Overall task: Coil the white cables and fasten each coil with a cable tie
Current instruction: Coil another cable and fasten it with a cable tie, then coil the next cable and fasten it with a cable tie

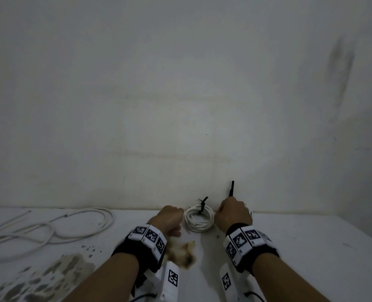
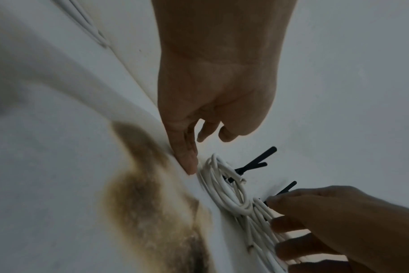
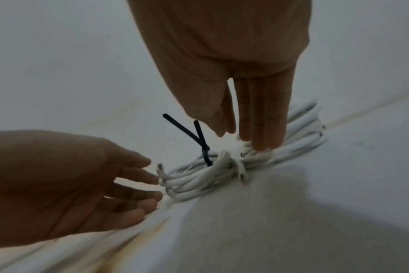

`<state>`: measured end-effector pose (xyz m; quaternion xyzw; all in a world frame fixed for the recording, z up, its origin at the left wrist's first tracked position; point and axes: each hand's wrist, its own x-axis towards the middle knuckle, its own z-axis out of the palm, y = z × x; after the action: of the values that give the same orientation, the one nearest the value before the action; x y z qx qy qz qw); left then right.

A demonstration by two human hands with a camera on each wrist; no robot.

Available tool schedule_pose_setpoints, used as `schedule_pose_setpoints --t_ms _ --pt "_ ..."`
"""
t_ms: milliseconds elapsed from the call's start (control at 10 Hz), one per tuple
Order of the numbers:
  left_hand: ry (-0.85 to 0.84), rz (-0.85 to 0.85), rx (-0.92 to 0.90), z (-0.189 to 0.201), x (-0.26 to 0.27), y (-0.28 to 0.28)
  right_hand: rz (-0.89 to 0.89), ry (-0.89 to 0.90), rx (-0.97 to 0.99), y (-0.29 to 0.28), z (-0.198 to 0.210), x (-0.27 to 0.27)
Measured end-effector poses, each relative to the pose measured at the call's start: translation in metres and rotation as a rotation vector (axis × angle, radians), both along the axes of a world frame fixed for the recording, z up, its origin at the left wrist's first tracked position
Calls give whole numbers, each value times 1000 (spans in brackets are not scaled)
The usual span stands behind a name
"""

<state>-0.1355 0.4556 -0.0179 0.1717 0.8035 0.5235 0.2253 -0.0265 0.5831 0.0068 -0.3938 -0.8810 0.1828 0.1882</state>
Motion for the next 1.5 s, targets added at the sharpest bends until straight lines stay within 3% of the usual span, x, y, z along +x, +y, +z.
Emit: schedule_pose_setpoints --t_ms 100,200,400,500,600,700,800,1000,1200,1500 --pt "19 -4 -63 6 -1 -9 39 -66 12 -9 10 10" --pt "309 -263 -388 22 -1 -34 200 -219 -20 -33 24 17" --pt "396 -110 -459 39 5 -106 465 -419 145 -110 36 15" --pt "441 -99 -527 44 5 -143 535 -425 179 -147 37 7" --pt "496 -99 -633 56 4 -217 639 -440 219 -204 37 -8" --pt "502 -85 -709 59 0 -275 721 -477 244 -242 37 -21" --pt "452 -6 -785 62 -5 -369 877 -533 243 -308 39 -40" --pt "310 122 -858 55 -6 -487 1165 -597 294 -425 42 -58" --pt "265 185 -852 35 -6 -530 1205 -604 348 -479 13 -77" --pt "302 173 -819 19 -9 -551 1396 -445 282 -515 5 -67"
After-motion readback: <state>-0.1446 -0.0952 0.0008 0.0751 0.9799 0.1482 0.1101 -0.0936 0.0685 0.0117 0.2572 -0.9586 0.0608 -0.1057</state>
